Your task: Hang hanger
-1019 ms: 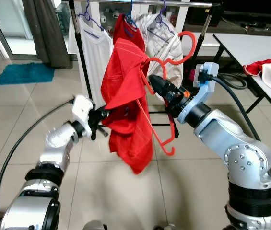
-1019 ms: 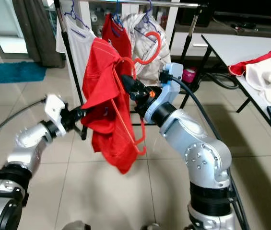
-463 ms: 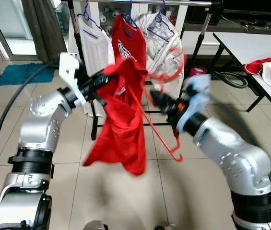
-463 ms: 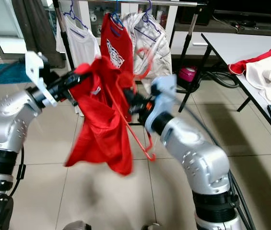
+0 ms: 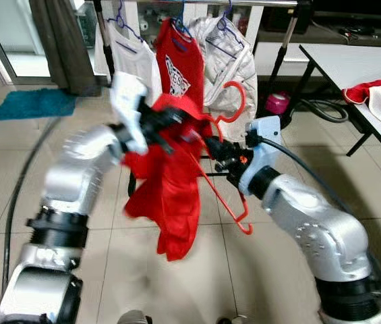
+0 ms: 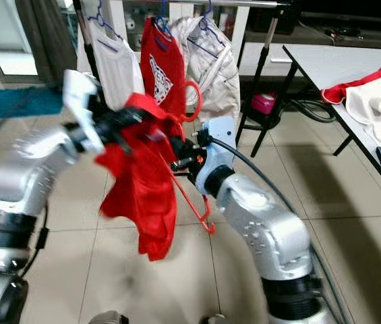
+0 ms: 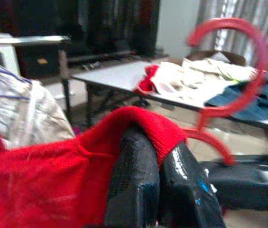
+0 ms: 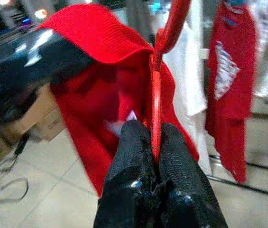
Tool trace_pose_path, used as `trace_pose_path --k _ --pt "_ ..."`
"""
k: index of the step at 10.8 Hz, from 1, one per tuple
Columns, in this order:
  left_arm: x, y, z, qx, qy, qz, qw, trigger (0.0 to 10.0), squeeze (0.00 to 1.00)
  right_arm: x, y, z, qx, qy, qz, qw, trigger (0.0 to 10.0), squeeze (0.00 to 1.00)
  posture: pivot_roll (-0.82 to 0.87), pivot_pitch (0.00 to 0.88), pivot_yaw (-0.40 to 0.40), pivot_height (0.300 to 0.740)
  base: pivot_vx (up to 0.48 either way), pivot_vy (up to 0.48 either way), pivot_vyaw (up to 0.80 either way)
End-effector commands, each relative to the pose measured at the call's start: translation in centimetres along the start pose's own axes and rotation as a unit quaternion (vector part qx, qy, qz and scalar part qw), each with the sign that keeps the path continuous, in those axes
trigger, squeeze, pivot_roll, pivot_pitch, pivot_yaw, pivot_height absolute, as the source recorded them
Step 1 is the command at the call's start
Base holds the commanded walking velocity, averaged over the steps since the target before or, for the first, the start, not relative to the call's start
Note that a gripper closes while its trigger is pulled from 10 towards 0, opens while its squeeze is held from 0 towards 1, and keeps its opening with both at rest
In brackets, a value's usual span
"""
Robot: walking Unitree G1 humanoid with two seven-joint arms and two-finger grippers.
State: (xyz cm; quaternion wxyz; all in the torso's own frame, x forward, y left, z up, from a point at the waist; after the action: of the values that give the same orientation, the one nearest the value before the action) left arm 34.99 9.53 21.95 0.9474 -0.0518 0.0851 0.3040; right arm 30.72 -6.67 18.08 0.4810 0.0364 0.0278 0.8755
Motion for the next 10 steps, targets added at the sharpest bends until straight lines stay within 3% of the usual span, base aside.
trace_pose_path --k 1,3,5,6,7,8,10 --pt "-0.9 -0.4 0.1 0.003 -0.004 -0.015 1.000 0.0 0.00 -0.5 -0.2 0.5 -0.009 -0.003 -0.021 1.000 10.0 0.00 -0.08 0.021 0.007 0.740 0.000 0.000 0.00" --pt "-1.4 -0.8 0.0 0.006 0.000 -0.014 1.000 0.0 0.00 0.6 -0.6 0.7 -0.020 -0.016 -0.006 1.000 10.0 0.00 -0.08 0.017 0.002 0.740 0.000 0.000 0.00" --pt "-0.8 -0.3 -0.1 0.021 -0.018 0.007 1.000 0.0 0.00 0.7 -0.7 0.8 -0.025 -0.017 -0.005 1.000 10.0 0.00 -0.08 0.017 0.001 0.740 0.000 0.000 0.00" --pt "-0.3 -0.1 -0.1 0.030 -0.043 0.023 0.998 3.5 0.00 0.6 -0.7 1.0 -0.029 -0.018 -0.004 0.999 10.0 0.00 -0.07 0.019 0.001 0.740 0.000 0.000 0.00" --pt "-0.5 0.0 -0.2 0.039 -0.041 0.008 0.998 10.0 0.00 0.5 -0.6 1.1 -0.033 -0.017 -0.002 0.999 10.0 0.00 -0.07 0.021 0.002 0.740 0.000 0.000 0.00" --pt "-0.8 0.0 -0.4 0.049 -0.045 -0.001 0.998 10.0 1.00 0.4 -0.6 1.2 -0.035 -0.017 -0.002 0.999 10.0 0.00 -0.07 0.022 0.003 0.740 0.000 0.000 0.00" --pt "-1.3 0.2 -0.9 0.068 -0.053 -0.014 0.996 10.0 1.00 0.2 -0.6 1.4 -0.042 -0.021 -0.006 0.999 10.0 0.00 -0.07 0.026 0.005 0.740 0.000 0.000 0.00"
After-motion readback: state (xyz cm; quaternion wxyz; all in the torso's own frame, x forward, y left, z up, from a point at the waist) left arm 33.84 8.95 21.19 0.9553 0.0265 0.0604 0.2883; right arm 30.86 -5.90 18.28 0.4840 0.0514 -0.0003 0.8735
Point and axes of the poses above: a point about 5 cm out from each wrist's last joint towards the gripper, its own y axis pointing back from the gripper into the wrist, its own z axis along the axis of the wrist's last joint, x = y × z, the point moved 3 cm from there along -y, pointing out of the wrist towards the gripper, and after that the axes turned 14 degrees about y, right-handed, at the moved point
